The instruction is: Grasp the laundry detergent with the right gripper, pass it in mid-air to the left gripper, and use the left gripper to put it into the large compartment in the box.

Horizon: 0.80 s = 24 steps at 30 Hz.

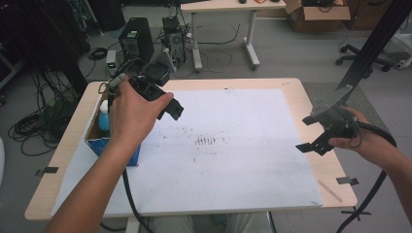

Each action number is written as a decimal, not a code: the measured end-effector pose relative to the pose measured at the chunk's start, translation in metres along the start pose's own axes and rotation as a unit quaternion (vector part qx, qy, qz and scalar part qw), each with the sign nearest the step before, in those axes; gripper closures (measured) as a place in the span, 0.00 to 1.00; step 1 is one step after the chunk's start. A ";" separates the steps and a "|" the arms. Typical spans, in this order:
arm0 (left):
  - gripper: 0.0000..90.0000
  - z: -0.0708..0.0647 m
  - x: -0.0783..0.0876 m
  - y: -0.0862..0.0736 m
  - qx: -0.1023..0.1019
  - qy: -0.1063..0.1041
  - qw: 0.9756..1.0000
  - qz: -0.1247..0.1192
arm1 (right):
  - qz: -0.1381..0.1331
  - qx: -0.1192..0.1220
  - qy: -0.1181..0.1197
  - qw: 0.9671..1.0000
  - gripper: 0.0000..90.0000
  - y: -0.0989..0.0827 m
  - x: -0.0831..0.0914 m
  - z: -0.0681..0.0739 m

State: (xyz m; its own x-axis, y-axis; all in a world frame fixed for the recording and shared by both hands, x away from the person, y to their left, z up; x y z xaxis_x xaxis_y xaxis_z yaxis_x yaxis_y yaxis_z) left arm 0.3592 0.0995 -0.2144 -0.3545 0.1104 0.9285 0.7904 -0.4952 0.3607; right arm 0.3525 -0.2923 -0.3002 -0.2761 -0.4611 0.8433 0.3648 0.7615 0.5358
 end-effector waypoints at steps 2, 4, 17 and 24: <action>0.05 -0.004 -0.002 0.001 -0.005 -0.006 1.000 0.003 | 0.001 0.000 0.000 1.000 0.07 0.000 -0.001 0.000; 0.05 -0.008 -0.003 0.001 -0.011 -0.008 1.000 0.007 | 0.002 0.000 0.000 1.000 0.07 0.000 -0.001 0.000; 0.05 -0.027 -0.016 0.007 -0.053 -0.034 0.998 0.029 | 0.005 0.000 0.003 1.000 0.07 0.005 -0.004 -0.001; 0.05 -0.034 -0.025 0.015 -0.072 -0.049 0.996 0.036 | 0.009 -0.003 0.005 1.000 0.07 0.006 -0.004 -0.002</action>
State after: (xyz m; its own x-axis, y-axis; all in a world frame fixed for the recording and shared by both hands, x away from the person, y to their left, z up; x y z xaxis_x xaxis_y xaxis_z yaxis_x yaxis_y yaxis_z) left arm 0.3628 0.0607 -0.2353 -0.2439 0.1513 0.9579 0.7292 -0.6226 0.2839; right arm 0.3582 -0.2867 -0.3003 -0.2609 -0.4523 0.8528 0.3745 0.7668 0.5213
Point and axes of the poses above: each handheld gripper's, and its own axes: x roughly backward along the jaws, y roughly out of its top, z roughly to its left, the point moved 5 cm from there along -x, roughly forward along the jaws, and after that the axes turned 2 degrees about -x, right-handed, at the moved point
